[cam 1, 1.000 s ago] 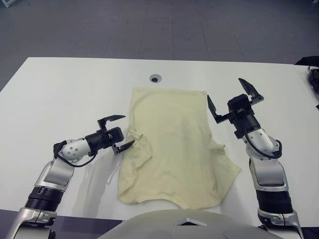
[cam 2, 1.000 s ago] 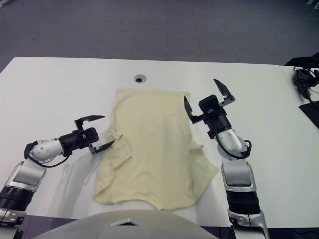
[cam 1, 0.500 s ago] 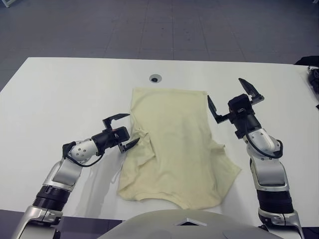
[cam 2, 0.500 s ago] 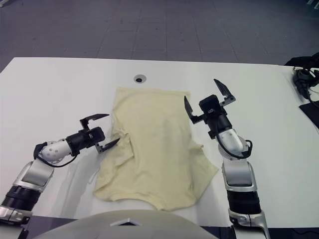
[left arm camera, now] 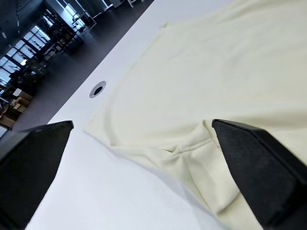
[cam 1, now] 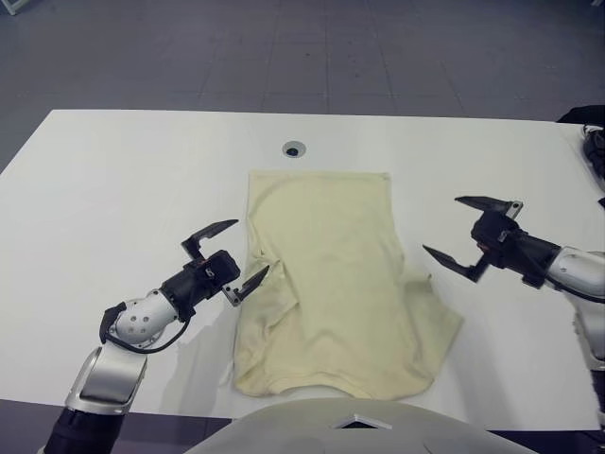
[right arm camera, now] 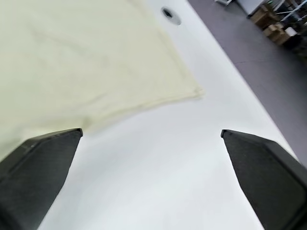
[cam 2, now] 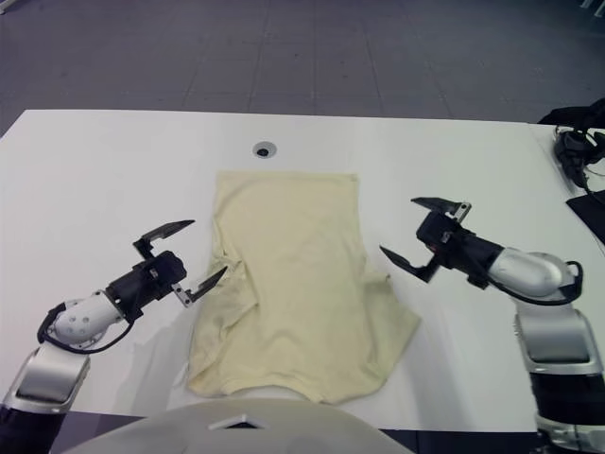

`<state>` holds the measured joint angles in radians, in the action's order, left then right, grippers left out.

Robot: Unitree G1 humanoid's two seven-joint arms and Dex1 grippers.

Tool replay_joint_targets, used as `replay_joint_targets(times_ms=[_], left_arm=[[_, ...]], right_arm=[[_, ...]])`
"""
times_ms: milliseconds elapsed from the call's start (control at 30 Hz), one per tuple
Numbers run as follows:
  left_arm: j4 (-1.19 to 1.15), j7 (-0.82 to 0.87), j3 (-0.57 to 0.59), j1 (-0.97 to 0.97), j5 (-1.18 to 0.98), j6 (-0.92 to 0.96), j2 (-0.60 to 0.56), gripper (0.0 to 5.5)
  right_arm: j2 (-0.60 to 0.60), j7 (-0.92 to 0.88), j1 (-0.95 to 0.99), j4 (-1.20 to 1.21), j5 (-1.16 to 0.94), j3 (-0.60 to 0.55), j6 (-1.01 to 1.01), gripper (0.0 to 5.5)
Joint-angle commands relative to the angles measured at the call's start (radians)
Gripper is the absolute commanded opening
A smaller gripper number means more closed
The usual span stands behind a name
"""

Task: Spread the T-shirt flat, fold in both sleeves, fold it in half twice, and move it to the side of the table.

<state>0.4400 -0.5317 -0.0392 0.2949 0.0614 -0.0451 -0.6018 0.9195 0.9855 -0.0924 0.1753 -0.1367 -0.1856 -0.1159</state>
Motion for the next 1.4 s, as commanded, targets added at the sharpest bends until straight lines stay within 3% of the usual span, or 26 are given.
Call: replay_joint_targets(times_ms=[33, 333, 767, 967, 1400], left_arm=[[0.061, 0.066, 0.012, 0.016, 0.042, 0.035, 0.047, 5.38], [0.09, 0.189, -0.006, -0.102, 0.06, 0.123, 0.19, 5.38], [0.072, 0.246, 0.065, -0.146, 0.087, 0.135, 0.194, 5.38], [0.07, 0.217, 0.04, -0.126, 0.119, 0.112, 0.166, 5.4], [0.066, 0.202, 0.045, -0.133, 0.13, 0.1, 0.16, 5.4]], right_arm=[[0.128, 0.189, -0.027, -0.112, -0.039, -0.019, 0.069, 5.4], [0.225, 0.372, -0.058, -0.276, -0.027, 0.028, 0.174, 5.4], [0.211, 0.41, -0.031, -0.24, -0.005, 0.15, 0.157, 5.4], [0.182, 0.393, -0.016, -0.218, 0.018, 0.213, 0.163, 4.35], [0.182, 0.368, -0.04, -0.221, 0.032, 0.229, 0.205, 2.15]])
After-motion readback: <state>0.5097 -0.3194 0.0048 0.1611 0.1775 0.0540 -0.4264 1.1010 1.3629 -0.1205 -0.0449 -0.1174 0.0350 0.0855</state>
